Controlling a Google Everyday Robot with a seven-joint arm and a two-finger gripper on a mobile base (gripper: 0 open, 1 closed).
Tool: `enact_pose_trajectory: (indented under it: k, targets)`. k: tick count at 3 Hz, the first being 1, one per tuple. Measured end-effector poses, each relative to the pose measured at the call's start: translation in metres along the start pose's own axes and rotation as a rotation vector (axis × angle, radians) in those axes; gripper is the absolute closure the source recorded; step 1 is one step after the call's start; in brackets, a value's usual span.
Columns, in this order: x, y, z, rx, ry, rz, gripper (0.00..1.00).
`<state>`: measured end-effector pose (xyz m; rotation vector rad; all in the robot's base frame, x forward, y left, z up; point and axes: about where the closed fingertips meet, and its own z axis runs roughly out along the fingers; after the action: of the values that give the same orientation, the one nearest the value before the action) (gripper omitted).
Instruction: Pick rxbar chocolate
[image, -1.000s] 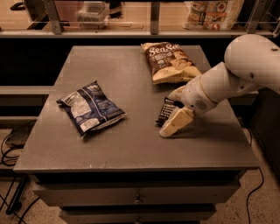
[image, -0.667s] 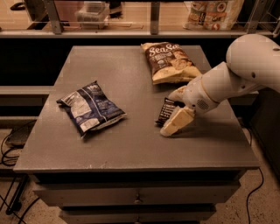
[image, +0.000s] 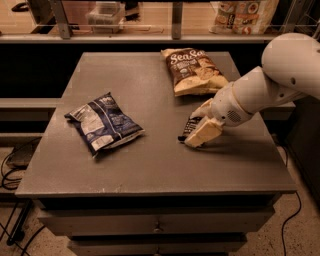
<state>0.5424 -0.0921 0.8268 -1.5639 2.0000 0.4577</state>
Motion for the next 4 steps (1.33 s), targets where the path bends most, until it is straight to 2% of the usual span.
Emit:
enact_pose_trajectory:
  k: [1, 2, 3, 4]
  targets:
    - [0.0, 0.0, 0.0, 0.0, 0.0, 0.0, 1.0]
    - [-0.022, -0.006, -0.032, 0.024, -0.031, -0.056, 1.0]
    - [-0.066, -0.016, -0.104, 0.097, -0.093, -0.171, 1.0]
    - [-0.098, -0.022, -0.16, 0.139, -0.154, -0.247, 1.0]
